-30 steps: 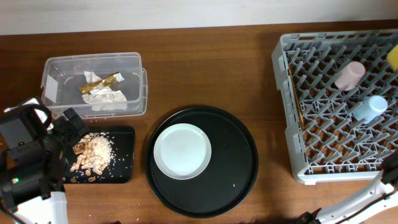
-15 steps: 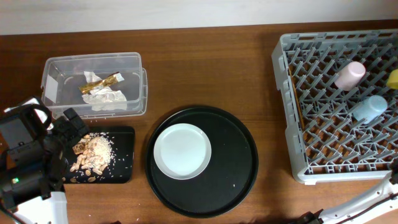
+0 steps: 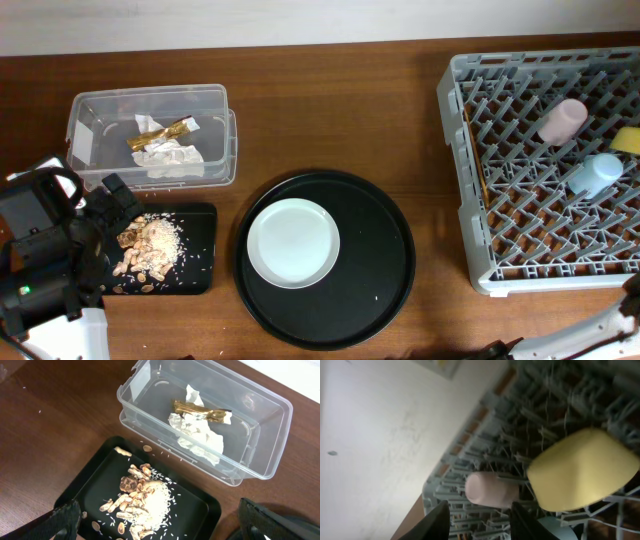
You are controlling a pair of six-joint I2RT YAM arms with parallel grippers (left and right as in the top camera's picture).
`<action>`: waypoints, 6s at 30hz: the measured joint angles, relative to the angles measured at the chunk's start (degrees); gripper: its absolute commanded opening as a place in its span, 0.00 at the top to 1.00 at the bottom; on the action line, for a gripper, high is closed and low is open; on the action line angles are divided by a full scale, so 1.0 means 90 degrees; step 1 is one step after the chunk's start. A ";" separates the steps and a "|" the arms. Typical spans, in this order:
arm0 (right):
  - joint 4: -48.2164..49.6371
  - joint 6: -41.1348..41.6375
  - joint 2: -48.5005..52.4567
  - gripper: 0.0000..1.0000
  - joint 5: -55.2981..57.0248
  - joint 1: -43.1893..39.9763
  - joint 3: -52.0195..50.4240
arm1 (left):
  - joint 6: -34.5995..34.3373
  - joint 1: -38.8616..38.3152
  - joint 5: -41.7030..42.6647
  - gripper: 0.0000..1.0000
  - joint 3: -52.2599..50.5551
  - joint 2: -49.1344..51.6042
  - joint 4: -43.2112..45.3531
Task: Sort waste into correct bins and load items into the dishwasher rack
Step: 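Lower the yellow bowl into the rack's far corner and release it, then move the right gripper back to the white plate and grasp its rim, then lift the white plate and carry it to the rack's left edge, then set the white plate upright in the rack and release it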
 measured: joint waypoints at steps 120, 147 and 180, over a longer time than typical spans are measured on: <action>-0.2025 0.1338 0.0583 0.96 0.4794 1.0664 -0.2618 | 0.0000 0.0000 0.0000 0.01 0.0000 0.0000 0.0000; -0.4707 0.1399 -0.0391 0.96 0.8602 0.6861 0.2356 | 0.0000 0.0000 0.0000 0.00 0.0000 0.0000 0.0000; -0.3740 0.2244 0.1205 0.96 1.0469 0.6788 0.2346 | 0.0000 0.0000 0.0000 0.01 0.0000 0.0000 0.0000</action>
